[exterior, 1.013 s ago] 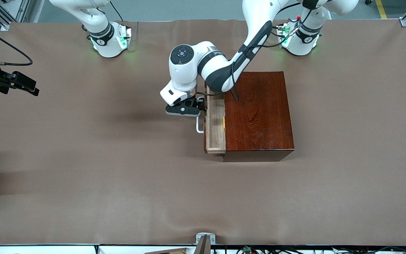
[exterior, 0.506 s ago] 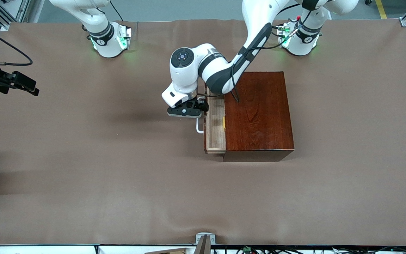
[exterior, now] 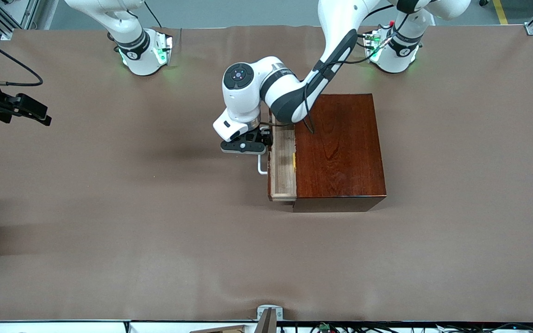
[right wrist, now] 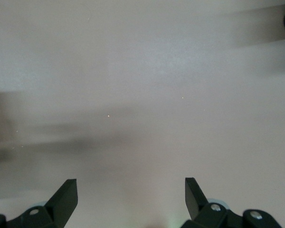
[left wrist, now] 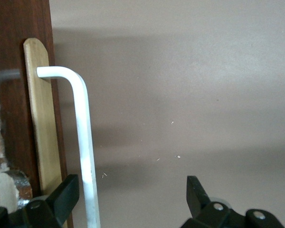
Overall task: Open drawer, take yellow block, close drawer
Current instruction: 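Pull the drawer handle outward with the left gripper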
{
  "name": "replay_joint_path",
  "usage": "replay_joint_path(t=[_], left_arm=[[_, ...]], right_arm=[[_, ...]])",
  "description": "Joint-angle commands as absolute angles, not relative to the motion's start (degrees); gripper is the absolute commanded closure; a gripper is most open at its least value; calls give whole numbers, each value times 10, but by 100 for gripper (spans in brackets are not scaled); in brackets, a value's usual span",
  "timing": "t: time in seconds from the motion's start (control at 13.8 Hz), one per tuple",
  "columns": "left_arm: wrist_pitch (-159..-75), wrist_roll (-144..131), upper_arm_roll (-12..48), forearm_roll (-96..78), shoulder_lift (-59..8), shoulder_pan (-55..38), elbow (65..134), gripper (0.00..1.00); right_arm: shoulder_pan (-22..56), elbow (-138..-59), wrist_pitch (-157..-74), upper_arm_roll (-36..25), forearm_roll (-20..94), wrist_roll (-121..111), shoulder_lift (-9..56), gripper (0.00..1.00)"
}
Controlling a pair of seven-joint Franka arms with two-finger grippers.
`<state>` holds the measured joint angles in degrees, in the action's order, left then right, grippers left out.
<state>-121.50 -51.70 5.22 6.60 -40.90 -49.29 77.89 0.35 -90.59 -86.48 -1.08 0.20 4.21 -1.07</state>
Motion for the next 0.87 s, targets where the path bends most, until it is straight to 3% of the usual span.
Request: replay_joint_path(t=[0.0, 0.43, 0.8], left_arm=[[-1203, -516, 47, 63, -411, -497, 776, 0], [-1294, -519, 54, 57, -421, -500, 775, 0], [-1310, -519, 54, 37, -422, -510, 767, 0]], right_arm=[[3, -900, -860, -7, -5, 50, -10, 0], [3, -900, -860, -7, -5, 50, -10, 0], [2, -900, -860, -7, -5, 50, -10, 0]])
